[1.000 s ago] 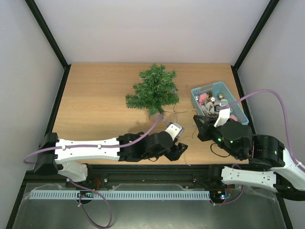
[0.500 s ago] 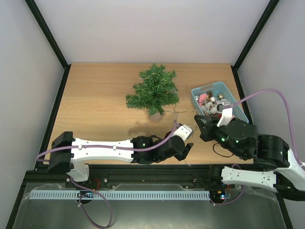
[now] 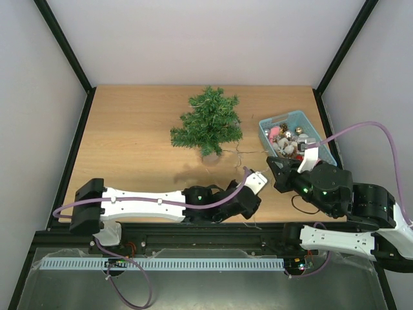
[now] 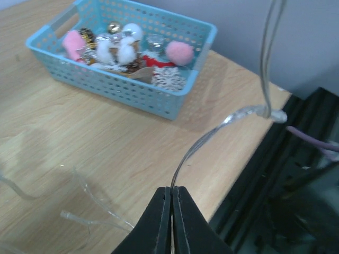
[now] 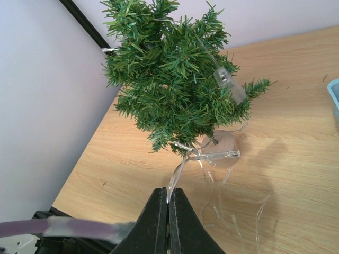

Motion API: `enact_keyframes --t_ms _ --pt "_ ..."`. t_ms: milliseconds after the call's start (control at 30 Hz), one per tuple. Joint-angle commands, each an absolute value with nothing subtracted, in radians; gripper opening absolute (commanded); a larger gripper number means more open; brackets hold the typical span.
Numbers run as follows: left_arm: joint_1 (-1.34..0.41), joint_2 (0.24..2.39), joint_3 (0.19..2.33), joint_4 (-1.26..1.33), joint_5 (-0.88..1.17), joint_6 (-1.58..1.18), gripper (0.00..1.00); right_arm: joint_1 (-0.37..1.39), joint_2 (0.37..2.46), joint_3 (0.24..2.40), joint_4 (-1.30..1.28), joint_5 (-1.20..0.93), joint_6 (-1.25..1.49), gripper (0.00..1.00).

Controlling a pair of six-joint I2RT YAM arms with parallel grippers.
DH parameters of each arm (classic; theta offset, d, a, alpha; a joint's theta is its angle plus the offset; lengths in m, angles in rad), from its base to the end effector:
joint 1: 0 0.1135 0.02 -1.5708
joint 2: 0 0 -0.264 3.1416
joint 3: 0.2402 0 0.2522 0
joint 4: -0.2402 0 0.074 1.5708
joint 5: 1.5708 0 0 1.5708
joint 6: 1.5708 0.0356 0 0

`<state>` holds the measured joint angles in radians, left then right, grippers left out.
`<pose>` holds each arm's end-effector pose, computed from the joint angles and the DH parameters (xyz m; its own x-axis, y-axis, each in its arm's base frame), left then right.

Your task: Decorate the small christmas tree

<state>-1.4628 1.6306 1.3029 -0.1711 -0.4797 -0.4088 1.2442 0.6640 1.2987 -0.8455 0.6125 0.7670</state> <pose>0.0573 -0.3757 0.3045 -0.3805 0.2382 -0.8936 0.7487 0.6465 -0.1465 0.0433 0.0641 0.4482 -0.4610 0.4090 -0.7875 -0.3815 0.7099 0.5920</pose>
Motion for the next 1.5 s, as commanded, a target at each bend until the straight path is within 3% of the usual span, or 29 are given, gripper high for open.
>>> enact_keyframes --t_ms 0,333,633,733,867,967,1100,1267,1467 --pt "-1.506 1.542 1.405 -0.263 -0.373 -0.423 0.02 1.25 0.645 1.313 -0.886 0.669 0.772 0.01" --pt "-1.519 1.403 1.663 -0.619 -0.21 -0.54 0.03 1.25 0.621 1.283 -0.922 0.769 0.784 0.01" --pt "-1.502 1.515 2.158 -0.858 -0.139 -0.53 0.06 1.251 0.628 1.265 -0.883 0.862 0.745 0.01" --pt "-1.47 1.535 2.235 -0.891 -0.099 -0.526 0.07 1.25 0.635 1.278 -0.852 0.879 0.719 0.01" --pt "-1.399 1.521 2.236 -0.903 -0.059 -0.535 0.08 1.25 0.653 1.29 -0.814 0.906 0.673 0.01" --pt "-1.362 1.523 2.194 -0.925 -0.028 -0.536 0.18 1.25 0.667 1.296 -0.8 0.903 0.659 0.01" --pt "-1.359 1.546 2.048 -0.981 -0.16 -0.552 0.28 1.25 0.659 1.29 -0.777 0.882 0.652 0.01" --pt "-1.349 1.512 1.788 -0.883 -0.252 -0.607 0.28 1.25 0.669 1.289 -0.761 0.839 0.641 0.01" --pt "-1.305 1.435 1.665 -0.884 -0.387 -0.669 0.29 1.25 0.69 1.232 -0.739 0.776 0.65 0.01"
